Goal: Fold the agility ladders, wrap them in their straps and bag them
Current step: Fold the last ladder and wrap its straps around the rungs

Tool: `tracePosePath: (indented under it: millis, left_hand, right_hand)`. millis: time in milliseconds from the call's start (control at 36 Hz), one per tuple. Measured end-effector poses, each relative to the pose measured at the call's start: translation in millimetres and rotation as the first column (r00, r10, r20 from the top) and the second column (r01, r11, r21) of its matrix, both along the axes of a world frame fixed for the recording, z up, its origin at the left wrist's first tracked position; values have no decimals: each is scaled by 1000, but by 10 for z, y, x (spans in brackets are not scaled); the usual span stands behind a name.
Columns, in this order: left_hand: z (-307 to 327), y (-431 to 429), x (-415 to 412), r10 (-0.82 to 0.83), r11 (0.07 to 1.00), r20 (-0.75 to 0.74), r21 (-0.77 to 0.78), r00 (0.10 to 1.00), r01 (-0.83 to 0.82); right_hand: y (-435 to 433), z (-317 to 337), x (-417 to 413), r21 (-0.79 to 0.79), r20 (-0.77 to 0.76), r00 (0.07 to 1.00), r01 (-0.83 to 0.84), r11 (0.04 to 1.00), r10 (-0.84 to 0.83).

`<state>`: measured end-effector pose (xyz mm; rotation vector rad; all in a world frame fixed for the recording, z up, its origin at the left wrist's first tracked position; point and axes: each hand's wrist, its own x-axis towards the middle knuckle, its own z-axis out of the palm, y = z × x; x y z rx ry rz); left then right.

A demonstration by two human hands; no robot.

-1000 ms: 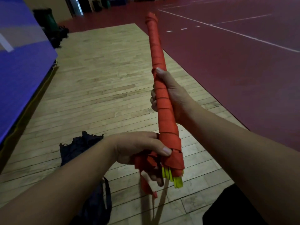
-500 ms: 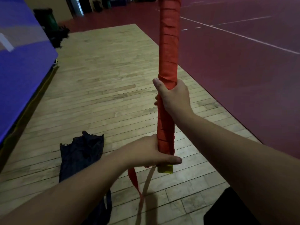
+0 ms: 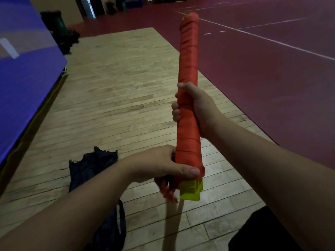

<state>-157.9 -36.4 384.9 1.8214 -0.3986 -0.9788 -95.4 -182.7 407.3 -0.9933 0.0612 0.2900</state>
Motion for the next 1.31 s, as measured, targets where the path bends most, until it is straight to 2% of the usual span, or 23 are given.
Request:
tracePosePath:
  millis: [83,167,278,361,444,528,556,611,667,722,833,917,972,1028,1083,1139,1222,1306]
  left_hand:
    - [-17,33,50,-88,971,95,232,992,63]
    - [-64,19,53,-105,924,196,381,975,23]
    - [-172,-99,4,-20,897,353,420,935,-139]
    - [-233,-165,-34,40,911,404,360,914,-199]
    - [-217,-152,8,92,946,365,257,927,-195]
    - [-96,-84,31,95,992,208,64,974,-110]
    - [-60,-66,21,75,997,143,-20,987,-73]
    - [-10,-48,-16,19,992,44,-126,999,-14]
    - [-35,-45,-30,-16,984,-5,-177,1000,15]
    - [-71,-34,-24,-15,980,-47,-197,999,5]
    - [-38,31,29,-60,994,-125,-102,990,48]
    - [-6,122,86,-131,984,-193,96,972,152]
    - [1,164,101,-152,951,-195,238,969,197]
    - [-34,147,91,-108,931,-72,343,992,126]
    - [-98,58,60,-80,902,72,430,994,41]
    - [-193,-57,14,-77,878,220,477,972,-39]
    - [-351,-158,-29,-10,885,405,429,914,-180]
    - [-341,-206,-50,70,935,372,298,925,-191]
  right_hand:
    - [30,-64,8,-115,12,996,86,990,-85]
    - [65,-120,65,-271,100,962,273,923,-255]
    - [68,-188,155,-470,212,871,488,736,-443]
    - [21,-219,170,-503,200,861,500,705,-468]
    - [-33,-146,150,-374,126,902,430,822,-414]
    - [-122,-21,102,1,36,955,295,955,-295]
    - [-131,10,77,99,29,971,232,968,-236]
    - [-94,39,36,196,50,994,90,977,-101]
    - [-31,33,10,283,43,998,-60,957,50]
    - [-11,10,9,316,41,991,-133,940,126]
    - [-56,-46,56,138,30,985,-171,975,169]
    - [-76,-80,70,-45,23,991,-134,990,135]
    - [-60,-112,73,-218,55,998,-24,976,37]
    - [-34,-170,98,-432,150,983,163,887,-107]
    - [-1,-214,139,-538,256,939,335,773,-228]
    - [37,-240,189,-529,293,904,425,735,-312]
    - [77,-245,205,-479,234,915,404,780,-330]
    - [29,-174,176,-384,175,941,335,860,-288]
